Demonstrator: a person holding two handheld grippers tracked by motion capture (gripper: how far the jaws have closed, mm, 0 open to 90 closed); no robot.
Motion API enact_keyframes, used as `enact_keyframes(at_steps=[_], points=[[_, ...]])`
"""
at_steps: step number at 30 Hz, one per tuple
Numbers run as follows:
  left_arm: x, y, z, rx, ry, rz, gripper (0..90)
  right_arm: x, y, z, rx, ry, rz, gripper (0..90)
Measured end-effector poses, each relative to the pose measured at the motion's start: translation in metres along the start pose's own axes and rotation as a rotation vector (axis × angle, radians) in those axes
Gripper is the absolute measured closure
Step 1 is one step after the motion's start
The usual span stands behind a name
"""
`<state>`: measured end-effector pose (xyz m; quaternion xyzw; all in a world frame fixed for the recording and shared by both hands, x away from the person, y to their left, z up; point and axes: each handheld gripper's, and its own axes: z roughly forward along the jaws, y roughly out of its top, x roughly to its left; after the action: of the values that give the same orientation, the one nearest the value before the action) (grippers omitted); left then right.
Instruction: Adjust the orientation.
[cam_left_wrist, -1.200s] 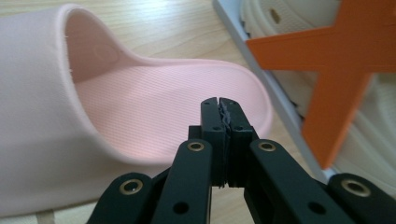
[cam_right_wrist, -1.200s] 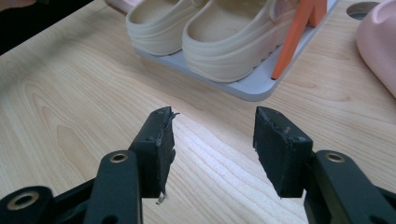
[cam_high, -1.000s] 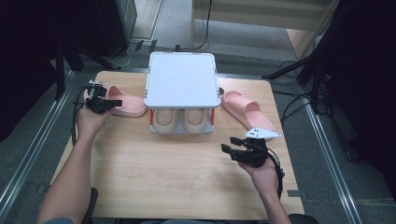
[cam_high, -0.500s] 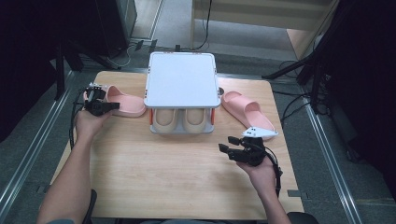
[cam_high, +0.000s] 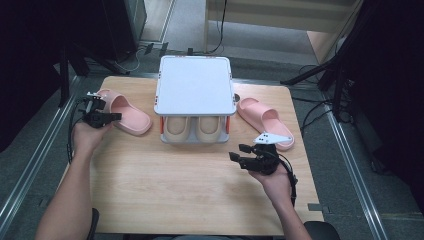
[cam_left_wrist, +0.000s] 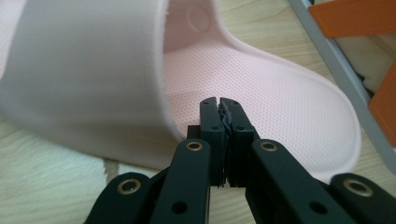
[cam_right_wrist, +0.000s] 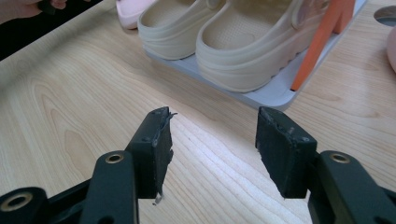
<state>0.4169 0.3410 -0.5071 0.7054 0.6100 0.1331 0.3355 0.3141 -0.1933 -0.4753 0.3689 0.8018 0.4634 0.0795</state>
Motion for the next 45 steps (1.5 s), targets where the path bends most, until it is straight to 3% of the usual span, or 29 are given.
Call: enact_keyframes(at_steps=[16,20,31,34,40,45], points=[[0.025,-0.02,-0.023,-0.021,0.072,-0.066,88.3,0.004,0.009,0.016,0.019,0.041,-0.031,46.1],[0.027,-0.02,-0.024,-0.023,0.061,-0.077,87.8,0.004,0.009,0.017,0.022,0.042,-0.027,46.1],[0.015,-0.014,-0.037,-0.029,0.054,-0.058,76.6,0.003,0.011,0.016,0.018,0.042,-0.029,46.1],[0.014,-0.015,-0.046,-0.053,0.058,-0.075,74.1,0.004,0.013,0.018,0.021,0.047,-0.033,46.2],[0.019,-0.018,-0.057,-0.083,0.064,-0.101,61.8,0.005,0.016,0.023,0.03,0.058,-0.046,46.1],[0.026,-0.023,-0.053,-0.053,0.079,-0.117,51.8,0.005,0.017,0.024,0.032,0.061,-0.046,46.1]])
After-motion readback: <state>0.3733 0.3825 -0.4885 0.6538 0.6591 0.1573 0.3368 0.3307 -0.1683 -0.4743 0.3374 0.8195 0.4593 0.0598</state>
